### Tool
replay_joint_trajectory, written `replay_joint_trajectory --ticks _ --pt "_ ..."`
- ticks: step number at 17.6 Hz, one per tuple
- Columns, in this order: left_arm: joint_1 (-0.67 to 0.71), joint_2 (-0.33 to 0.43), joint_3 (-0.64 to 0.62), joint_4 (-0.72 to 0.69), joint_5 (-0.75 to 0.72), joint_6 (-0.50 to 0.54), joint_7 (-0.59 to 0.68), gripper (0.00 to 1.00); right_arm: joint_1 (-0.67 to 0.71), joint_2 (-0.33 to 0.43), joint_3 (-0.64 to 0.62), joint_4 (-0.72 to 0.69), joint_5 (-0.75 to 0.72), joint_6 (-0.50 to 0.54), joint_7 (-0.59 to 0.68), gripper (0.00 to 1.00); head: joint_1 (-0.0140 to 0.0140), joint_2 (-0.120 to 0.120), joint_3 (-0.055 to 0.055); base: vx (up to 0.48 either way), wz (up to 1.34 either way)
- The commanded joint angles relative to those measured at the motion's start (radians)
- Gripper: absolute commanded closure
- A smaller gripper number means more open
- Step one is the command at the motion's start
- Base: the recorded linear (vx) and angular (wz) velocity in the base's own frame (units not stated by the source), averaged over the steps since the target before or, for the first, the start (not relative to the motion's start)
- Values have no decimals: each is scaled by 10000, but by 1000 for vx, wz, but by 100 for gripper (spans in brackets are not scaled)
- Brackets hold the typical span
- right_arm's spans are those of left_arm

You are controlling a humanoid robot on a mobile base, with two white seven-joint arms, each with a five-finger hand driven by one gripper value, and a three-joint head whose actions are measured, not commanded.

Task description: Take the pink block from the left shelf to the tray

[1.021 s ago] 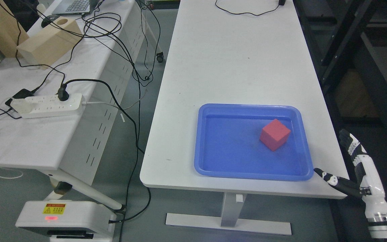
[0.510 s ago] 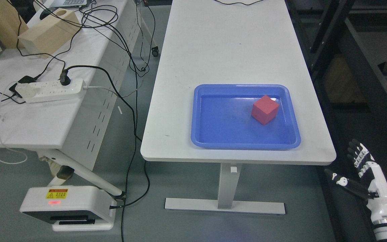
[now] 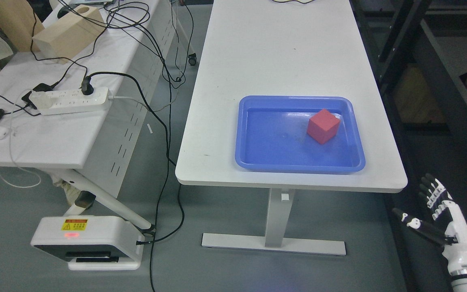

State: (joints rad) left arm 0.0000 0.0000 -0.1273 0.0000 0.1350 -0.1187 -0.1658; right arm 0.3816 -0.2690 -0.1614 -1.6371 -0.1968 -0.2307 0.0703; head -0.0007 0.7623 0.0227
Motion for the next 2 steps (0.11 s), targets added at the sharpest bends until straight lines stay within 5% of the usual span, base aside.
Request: replay_joint_trajectory --ticks 1,2 --pt "199 174 0 -174 0 5 1 0 4 175 -89 3 -302 -102 2 0 0 0 0 8 -42" --pt "199 174 0 -174 0 5 1 0 4 175 -89 3 -302 -102 17 0 0 0 0 8 -42"
